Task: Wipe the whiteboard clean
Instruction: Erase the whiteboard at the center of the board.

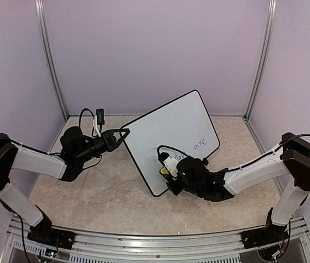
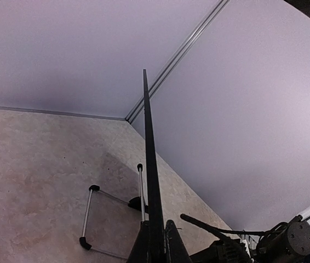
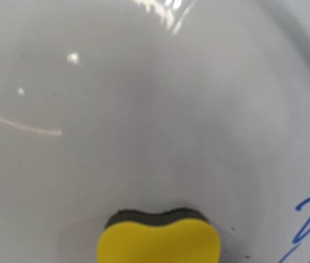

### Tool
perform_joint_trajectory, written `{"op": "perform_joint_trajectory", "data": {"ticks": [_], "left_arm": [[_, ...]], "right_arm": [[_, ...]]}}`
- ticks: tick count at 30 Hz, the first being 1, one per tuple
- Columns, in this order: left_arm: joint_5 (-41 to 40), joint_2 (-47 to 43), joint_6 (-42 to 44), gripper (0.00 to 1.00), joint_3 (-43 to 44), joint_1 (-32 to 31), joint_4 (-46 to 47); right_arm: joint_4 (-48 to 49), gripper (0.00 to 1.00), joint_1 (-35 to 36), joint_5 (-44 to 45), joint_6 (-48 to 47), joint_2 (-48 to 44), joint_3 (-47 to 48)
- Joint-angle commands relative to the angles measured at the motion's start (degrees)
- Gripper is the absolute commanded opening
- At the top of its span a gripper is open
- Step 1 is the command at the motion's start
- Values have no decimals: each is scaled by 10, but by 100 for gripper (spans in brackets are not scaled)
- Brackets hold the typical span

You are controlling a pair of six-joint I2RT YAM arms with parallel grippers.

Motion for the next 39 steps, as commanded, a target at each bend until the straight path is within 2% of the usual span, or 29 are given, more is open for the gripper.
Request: {"op": "perform_joint_trajectory", "data": {"ticks": [1,11,18,22,29,33,39], "left_arm": [[42,-14,2,0,4,-13,53],[45,-10,-4,0,5,-14,60],[43,-13,-2,0,4,-15,56],[43,-14,-1,0,4,-15,54],[41,-11,-3,0,5,-15,56],[35,-11,-2,0,4,-15,52],[27,-8,-1,0,4,-16,50]], "right_arm": [[-16,0,3,13,14,21,-20],[-32,0,-3,29,37,-38,-85],[-13,0,-16,6,15,-84,-52],[-16,0,-47,3,13,-110,-32],[-25,0,-106,-13,5,-68,-7],[-14,0,-105,-51,4,-36,-12],[2,0,-93,-78,24,-50,-52]]}}
